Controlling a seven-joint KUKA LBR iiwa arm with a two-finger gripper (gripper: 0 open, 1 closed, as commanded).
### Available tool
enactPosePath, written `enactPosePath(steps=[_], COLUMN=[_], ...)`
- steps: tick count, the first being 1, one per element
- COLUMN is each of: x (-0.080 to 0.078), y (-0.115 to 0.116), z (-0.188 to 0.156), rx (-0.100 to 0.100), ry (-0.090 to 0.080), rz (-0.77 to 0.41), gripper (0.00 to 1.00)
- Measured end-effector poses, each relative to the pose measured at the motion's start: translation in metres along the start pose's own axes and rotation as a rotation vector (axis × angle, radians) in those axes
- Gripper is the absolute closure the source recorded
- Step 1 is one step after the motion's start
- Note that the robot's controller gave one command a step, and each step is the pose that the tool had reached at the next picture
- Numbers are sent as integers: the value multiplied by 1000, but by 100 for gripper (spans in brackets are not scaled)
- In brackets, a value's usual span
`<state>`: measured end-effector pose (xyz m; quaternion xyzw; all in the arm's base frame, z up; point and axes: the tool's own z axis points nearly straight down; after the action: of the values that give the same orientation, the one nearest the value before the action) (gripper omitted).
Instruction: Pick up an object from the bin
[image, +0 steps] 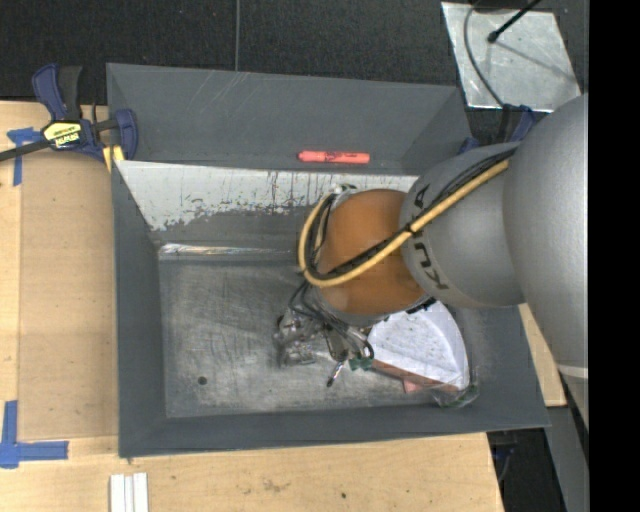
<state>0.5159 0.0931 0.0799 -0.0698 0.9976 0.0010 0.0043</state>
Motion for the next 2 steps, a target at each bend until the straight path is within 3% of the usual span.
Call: enactPosePath(steps=[1, 2], x=[12, 2], y=[-3, -27], z=[-31, -82], rx=[1, 1], ry=[11, 9], rz=[47, 149], gripper=[100, 100])
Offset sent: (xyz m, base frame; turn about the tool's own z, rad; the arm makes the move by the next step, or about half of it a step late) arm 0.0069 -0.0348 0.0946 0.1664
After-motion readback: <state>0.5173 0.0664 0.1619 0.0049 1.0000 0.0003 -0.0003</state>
